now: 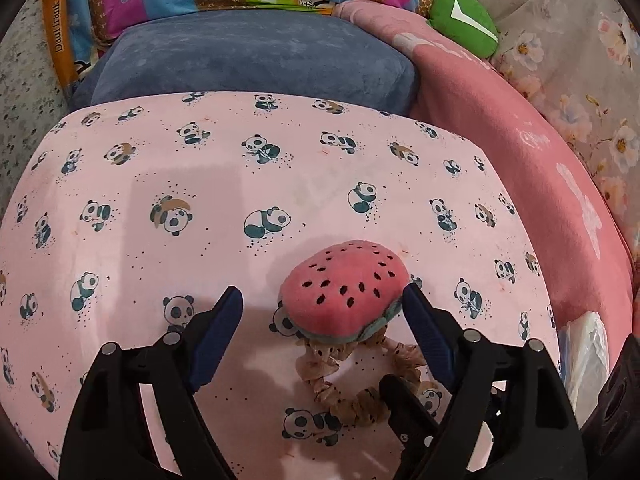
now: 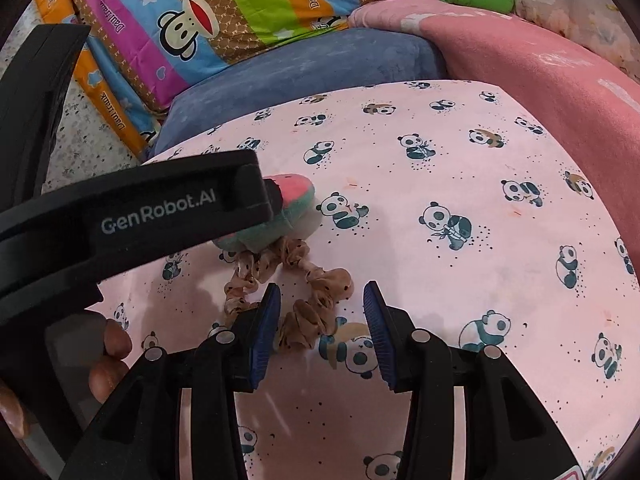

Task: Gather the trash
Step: 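Grasp the watermelon clip with the left gripper while the right gripper grasps the beige hair tie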

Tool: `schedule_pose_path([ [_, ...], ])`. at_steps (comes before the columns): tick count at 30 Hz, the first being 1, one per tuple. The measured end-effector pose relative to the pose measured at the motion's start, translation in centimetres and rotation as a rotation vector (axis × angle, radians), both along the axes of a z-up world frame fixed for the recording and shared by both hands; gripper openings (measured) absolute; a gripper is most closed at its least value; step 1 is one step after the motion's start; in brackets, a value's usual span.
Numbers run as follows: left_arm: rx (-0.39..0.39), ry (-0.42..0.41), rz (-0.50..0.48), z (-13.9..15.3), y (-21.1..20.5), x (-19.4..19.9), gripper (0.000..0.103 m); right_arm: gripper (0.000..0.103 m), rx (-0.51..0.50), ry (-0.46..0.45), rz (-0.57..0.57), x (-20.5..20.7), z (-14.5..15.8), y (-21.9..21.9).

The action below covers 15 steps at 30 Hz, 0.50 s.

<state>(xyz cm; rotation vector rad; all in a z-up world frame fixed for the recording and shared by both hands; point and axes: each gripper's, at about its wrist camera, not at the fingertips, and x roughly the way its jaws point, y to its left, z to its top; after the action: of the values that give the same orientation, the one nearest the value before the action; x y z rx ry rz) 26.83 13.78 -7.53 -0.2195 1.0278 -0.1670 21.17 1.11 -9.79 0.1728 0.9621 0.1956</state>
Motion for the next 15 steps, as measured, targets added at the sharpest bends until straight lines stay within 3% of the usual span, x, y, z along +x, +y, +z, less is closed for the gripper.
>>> schedule_pose_path([
  [3,-0.036,0.024,-0.027,-0.7,-0.1,0.4,0.063,0.041,-0.009,-0.009,0.004,0.1,-0.5,0.2],
  [7,-0.053,0.043,-0.048,-1.3,-0.3,0.4,0.044,0.025,-0.058,-0.022,0.002,-0.2,-0.5,0.3],
  [10,-0.058,0.042,-0.046,-1.3,-0.5,-0.2,0.042,0.014,-0.043,-0.014,-0.01,-0.7,-0.6,-0.3],
  [15,-0.065,0.037,-0.055,-0.9,-0.8,-1.7,0.039,0.012,-0.039,-0.002,-0.027,-2.0,-0.5,-1.4],
])
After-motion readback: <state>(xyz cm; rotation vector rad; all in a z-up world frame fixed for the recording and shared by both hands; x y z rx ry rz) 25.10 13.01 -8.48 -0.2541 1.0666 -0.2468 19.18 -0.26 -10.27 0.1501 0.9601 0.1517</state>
